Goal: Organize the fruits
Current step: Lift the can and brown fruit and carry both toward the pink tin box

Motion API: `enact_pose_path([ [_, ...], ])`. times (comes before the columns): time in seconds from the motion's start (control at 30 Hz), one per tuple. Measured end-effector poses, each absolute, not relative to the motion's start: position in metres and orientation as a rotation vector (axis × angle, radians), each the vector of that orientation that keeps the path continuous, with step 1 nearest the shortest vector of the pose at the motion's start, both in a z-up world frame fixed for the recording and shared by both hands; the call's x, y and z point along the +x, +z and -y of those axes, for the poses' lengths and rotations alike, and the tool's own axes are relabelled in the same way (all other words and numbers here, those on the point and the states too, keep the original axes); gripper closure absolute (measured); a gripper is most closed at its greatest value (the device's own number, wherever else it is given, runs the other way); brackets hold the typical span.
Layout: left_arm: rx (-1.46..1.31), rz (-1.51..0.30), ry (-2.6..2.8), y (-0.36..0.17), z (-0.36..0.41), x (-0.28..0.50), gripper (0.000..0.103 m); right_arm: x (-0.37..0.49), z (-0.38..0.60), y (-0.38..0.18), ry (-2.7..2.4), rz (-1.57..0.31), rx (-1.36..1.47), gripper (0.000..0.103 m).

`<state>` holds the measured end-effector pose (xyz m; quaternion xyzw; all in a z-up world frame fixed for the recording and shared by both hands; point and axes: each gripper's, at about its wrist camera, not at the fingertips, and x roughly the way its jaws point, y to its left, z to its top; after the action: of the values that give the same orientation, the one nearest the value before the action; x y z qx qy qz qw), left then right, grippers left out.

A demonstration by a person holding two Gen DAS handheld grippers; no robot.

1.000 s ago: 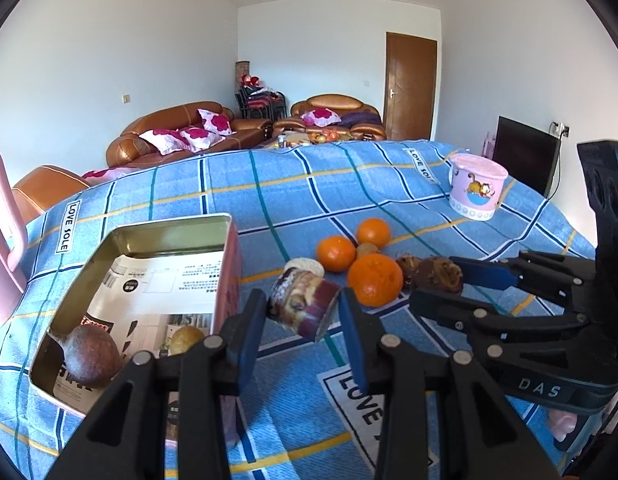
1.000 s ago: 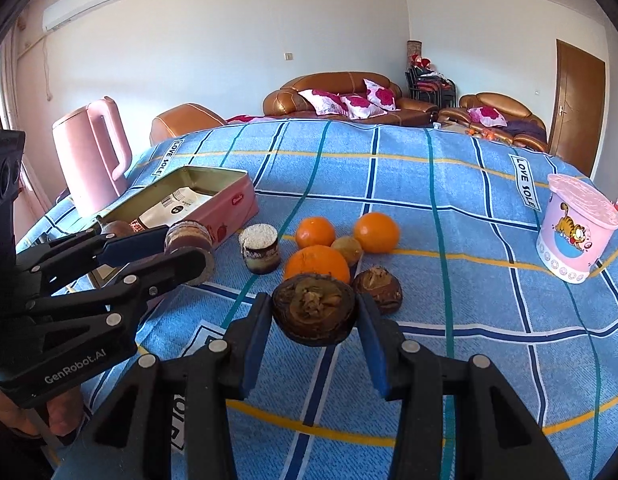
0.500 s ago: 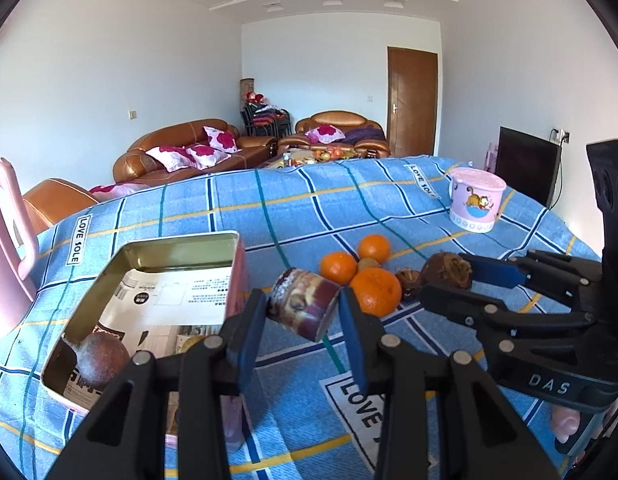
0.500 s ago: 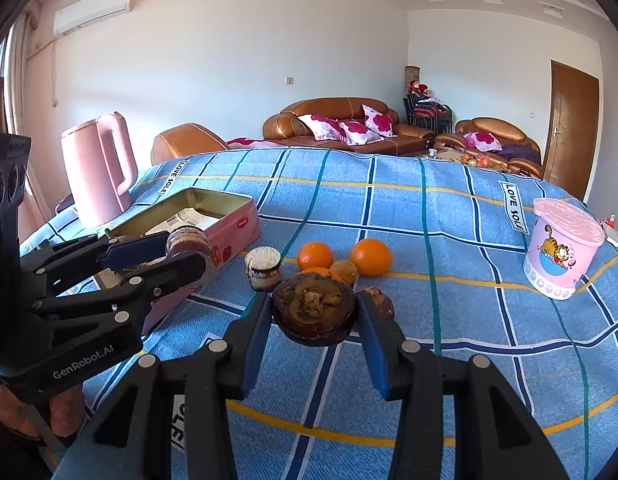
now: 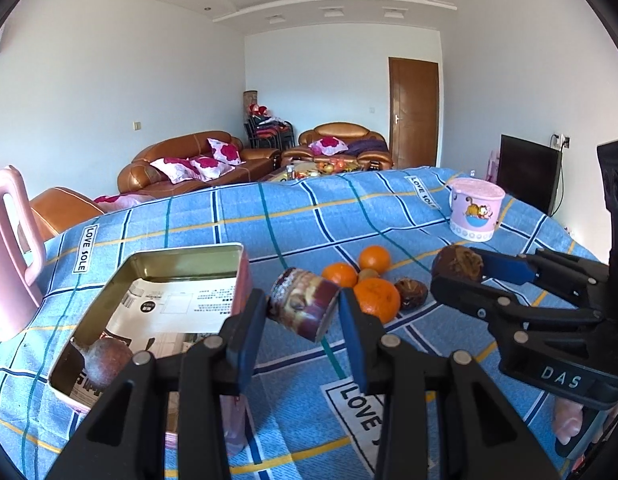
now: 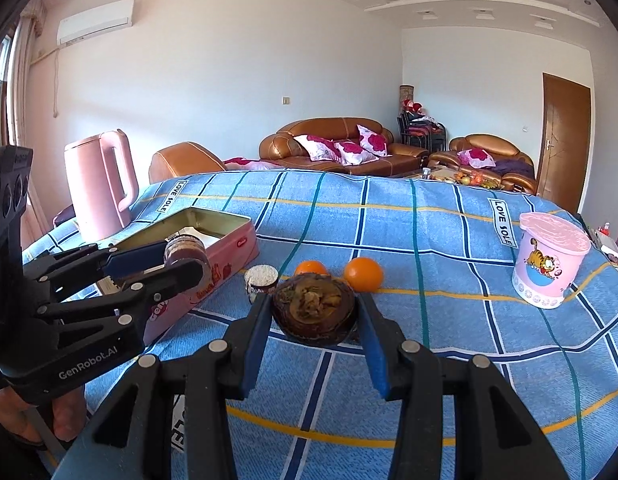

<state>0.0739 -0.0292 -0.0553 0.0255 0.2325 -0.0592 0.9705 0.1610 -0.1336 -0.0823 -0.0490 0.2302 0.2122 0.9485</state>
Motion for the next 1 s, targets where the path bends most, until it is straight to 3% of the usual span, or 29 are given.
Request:
enact_pose_path([
  [1.0,0.103,-0.32,-0.122,-0.044,0.039,0.05,0.064,0.141,0.14,-0.074,0.42,-0.349,-0.091,0.058],
])
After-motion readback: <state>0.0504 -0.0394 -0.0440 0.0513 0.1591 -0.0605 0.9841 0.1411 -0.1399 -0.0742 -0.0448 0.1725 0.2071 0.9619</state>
